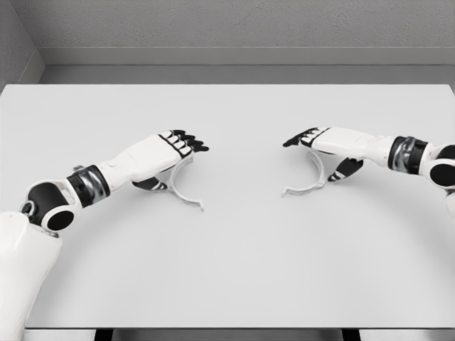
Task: Assemble PVC drainage pipe clamps
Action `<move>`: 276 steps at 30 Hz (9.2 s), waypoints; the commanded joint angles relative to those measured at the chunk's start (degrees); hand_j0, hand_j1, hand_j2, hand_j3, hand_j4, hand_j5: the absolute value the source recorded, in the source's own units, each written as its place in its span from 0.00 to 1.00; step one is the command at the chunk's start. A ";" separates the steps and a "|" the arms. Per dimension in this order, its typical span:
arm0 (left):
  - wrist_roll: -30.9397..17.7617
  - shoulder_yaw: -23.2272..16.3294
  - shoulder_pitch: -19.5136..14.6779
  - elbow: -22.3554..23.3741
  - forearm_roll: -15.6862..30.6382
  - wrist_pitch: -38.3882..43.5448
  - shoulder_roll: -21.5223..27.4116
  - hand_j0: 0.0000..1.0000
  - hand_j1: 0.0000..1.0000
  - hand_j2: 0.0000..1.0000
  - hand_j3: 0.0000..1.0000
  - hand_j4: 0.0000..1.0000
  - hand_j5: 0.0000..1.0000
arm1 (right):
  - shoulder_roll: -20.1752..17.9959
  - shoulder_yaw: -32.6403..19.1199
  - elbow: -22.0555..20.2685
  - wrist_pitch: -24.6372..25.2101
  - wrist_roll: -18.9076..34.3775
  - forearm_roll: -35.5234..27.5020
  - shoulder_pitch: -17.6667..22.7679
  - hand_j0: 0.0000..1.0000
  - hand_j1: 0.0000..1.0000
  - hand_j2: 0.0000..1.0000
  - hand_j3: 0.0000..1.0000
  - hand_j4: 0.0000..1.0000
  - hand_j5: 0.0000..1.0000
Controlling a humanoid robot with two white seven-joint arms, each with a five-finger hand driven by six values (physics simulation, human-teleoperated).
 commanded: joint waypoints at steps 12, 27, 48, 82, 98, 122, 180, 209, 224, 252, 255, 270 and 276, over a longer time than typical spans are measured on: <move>-0.04 1.02 -1.32 3.05 0.46 0.13 0.46 1.00 1.00 1.00 1.00 1.00 1.00 | 1.04 -0.10 9.31 0.15 -0.02 0.62 -7.12 1.00 1.00 1.00 1.00 1.00 1.00; -0.04 -1.62 -1.67 3.32 0.38 0.13 -1.39 1.00 1.00 1.00 1.00 1.00 1.00 | 5.26 -0.01 15.64 0.15 -0.02 3.70 -8.17 1.00 1.00 1.00 1.00 1.00 1.00; -0.13 -2.41 -4.22 5.16 -0.06 0.13 -5.78 1.00 1.00 1.00 1.00 1.00 1.00 | 8.24 2.27 14.93 0.15 -0.02 4.05 -9.23 1.00 1.00 1.00 1.00 1.00 1.00; -0.22 -2.41 -4.31 6.83 -0.15 0.13 -7.27 1.00 1.00 1.00 1.00 1.00 1.00 | 7.28 1.13 13.44 0.96 -0.02 3.26 -8.70 1.00 1.00 1.00 1.00 1.00 1.00; -0.48 0.40 -9.76 12.46 -0.50 0.13 -7.80 1.00 1.00 1.00 1.00 1.00 1.00 | 10.44 3.33 14.32 0.96 -0.02 3.44 -9.32 1.00 1.00 1.00 1.00 1.00 1.00; -0.48 -1.62 -13.10 18.70 -0.68 0.13 -11.05 1.00 1.00 1.00 1.00 1.00 1.00 | 10.44 4.91 6.50 1.14 -0.02 3.08 -9.05 1.00 1.00 1.00 1.00 1.00 1.00; -0.39 9.10 -6.42 11.67 15.22 0.13 5.46 1.00 1.00 1.00 1.00 1.00 1.00 | -8.54 5.00 -11.00 1.93 -0.02 -17.31 -4.13 1.00 1.00 1.00 1.00 1.00 1.00; -0.39 11.04 -0.70 11.58 15.41 0.13 8.54 1.00 1.00 1.00 1.00 1.00 1.00 | 2.88 8.77 7.64 0.15 -0.02 -10.19 -6.42 1.00 1.00 1.00 1.00 1.00 1.00; -0.48 13.59 0.61 11.67 16.37 0.13 9.69 1.00 1.00 1.00 1.00 1.00 1.00 | 3.67 8.77 8.34 0.15 -0.02 -10.01 -7.03 1.00 1.00 1.00 1.00 1.00 1.00; -0.48 13.50 0.70 12.02 16.20 0.13 9.69 1.00 1.00 1.00 1.00 1.00 1.00 | 5.26 9.21 7.29 0.26 -0.02 -9.75 -7.03 1.00 1.00 1.00 1.00 1.00 1.00; -0.48 13.50 0.70 12.02 16.20 0.13 9.69 1.00 1.00 1.00 1.00 1.00 1.00 | 5.17 9.21 5.44 0.61 -0.02 -9.57 -7.03 1.00 1.00 1.00 1.00 1.00 1.00; -0.48 13.24 0.79 11.67 16.11 0.13 9.60 1.00 1.00 1.00 1.00 1.00 1.00 | 4.55 9.30 4.56 0.17 -0.02 -10.54 -6.94 1.00 1.00 1.00 1.00 1.00 1.00; -0.48 12.97 1.32 11.23 15.76 0.13 8.90 1.00 1.00 1.00 1.00 1.00 1.00 | 3.76 7.98 4.21 0.15 -0.02 -10.45 -5.36 1.00 1.00 1.00 1.00 1.00 1.00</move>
